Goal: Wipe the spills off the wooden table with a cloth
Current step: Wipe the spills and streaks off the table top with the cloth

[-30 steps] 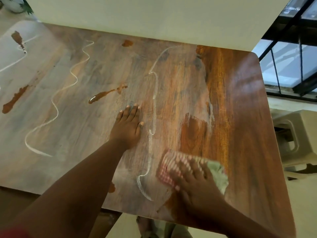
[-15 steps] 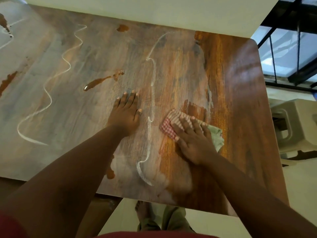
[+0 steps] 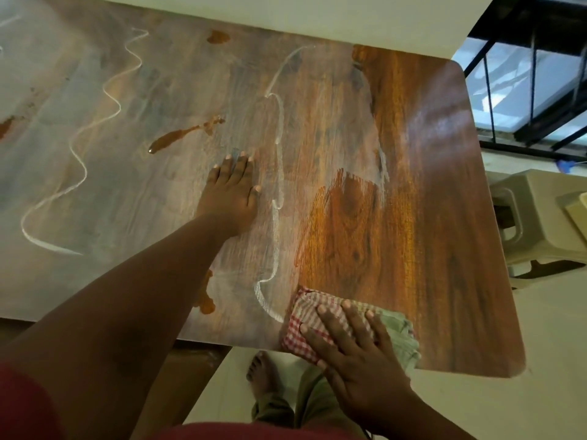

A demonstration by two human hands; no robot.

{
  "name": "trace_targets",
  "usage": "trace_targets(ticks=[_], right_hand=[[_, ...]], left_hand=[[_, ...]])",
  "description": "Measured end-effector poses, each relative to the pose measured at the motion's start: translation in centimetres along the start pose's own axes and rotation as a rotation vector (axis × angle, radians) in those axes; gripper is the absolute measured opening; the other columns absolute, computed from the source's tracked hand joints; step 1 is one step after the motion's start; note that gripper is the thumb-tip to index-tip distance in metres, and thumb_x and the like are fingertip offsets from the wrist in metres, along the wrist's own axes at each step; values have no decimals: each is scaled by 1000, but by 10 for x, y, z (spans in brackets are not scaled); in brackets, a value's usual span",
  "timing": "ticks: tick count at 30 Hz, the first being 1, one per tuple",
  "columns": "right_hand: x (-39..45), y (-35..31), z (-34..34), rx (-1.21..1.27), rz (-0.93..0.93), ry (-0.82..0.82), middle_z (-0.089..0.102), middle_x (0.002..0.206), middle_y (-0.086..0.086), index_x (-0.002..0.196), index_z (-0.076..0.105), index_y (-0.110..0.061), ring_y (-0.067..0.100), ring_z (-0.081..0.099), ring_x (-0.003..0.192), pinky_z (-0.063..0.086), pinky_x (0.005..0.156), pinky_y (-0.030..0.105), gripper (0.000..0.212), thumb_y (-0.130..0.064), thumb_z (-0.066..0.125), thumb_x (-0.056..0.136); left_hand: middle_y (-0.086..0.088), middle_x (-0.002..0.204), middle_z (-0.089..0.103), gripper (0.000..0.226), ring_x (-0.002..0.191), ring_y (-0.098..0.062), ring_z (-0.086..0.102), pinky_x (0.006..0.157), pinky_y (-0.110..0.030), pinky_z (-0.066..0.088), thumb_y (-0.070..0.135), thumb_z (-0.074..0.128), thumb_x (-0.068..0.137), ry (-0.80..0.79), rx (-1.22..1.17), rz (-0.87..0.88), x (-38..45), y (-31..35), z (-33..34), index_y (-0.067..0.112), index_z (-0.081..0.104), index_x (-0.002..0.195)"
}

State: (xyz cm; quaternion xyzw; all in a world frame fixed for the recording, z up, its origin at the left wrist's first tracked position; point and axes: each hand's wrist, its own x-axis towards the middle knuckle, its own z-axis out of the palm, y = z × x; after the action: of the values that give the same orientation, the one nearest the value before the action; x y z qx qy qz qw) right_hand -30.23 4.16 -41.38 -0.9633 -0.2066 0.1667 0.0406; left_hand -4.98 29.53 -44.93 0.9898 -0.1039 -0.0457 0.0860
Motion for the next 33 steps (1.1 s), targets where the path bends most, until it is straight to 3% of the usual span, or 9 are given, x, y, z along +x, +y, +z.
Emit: trace_targets(ticks=[6,12,18,22,24,30,33], right_hand=[[26,-25,-7,-47,-83,-38,40,151,0,144,36,-42,37,37,137,18,104,56,51,-49,36,94],[16,-8,-5,-25,-120,-35,28,156,-4,145,33,-45,31,25,143,19,107,50,48,-49,33,98],[21,34,-9,18,-35,-51,13,161,-6,151,12,-46,29,9,148,8,112,47,50,-49,16,102],[74,70,-23,66,80,19,-20,157,-13,145,-17,-53,22,-19,146,-21,112,42,52,-59,-6,94],[107,94,-34,48,106,51,-28,154,-13,141,-24,-54,19,-26,143,-28,108,37,52,-61,-10,91],[197,141,-78,50,191,33,-17,160,-7,148,-11,-48,21,-15,146,-11,114,45,51,-50,12,102],[189,137,-75,65,142,36,-18,160,-5,147,-15,-49,24,-20,145,-17,113,47,52,-50,9,101]], left_hand=[[-6,161,1,60,147,-25,-5,118,-40,-4,40,15,100,-8,6,-6,0,1,0,13,2,152],[-5,161,-2,60,147,-23,-7,118,-40,-6,40,14,101,-22,-9,-5,0,1,-1,14,0,152],[-5,161,-3,60,147,-23,-7,117,-38,-7,41,12,100,-10,-7,2,-1,0,0,14,-1,152],[-5,161,-2,61,147,-23,-7,117,-39,-7,41,12,100,-9,-1,-4,-1,0,1,14,-1,152],[-5,161,-2,60,147,-23,-7,117,-38,-8,41,12,100,-6,-5,-1,-1,0,1,14,-2,152],[2,158,-10,66,145,-17,-14,117,-35,-11,48,6,94,-1,-30,-10,-2,1,1,17,-5,151],[7,156,-14,66,144,-13,-18,116,-32,-13,50,3,93,-6,-30,-17,-1,0,0,21,-8,151]])
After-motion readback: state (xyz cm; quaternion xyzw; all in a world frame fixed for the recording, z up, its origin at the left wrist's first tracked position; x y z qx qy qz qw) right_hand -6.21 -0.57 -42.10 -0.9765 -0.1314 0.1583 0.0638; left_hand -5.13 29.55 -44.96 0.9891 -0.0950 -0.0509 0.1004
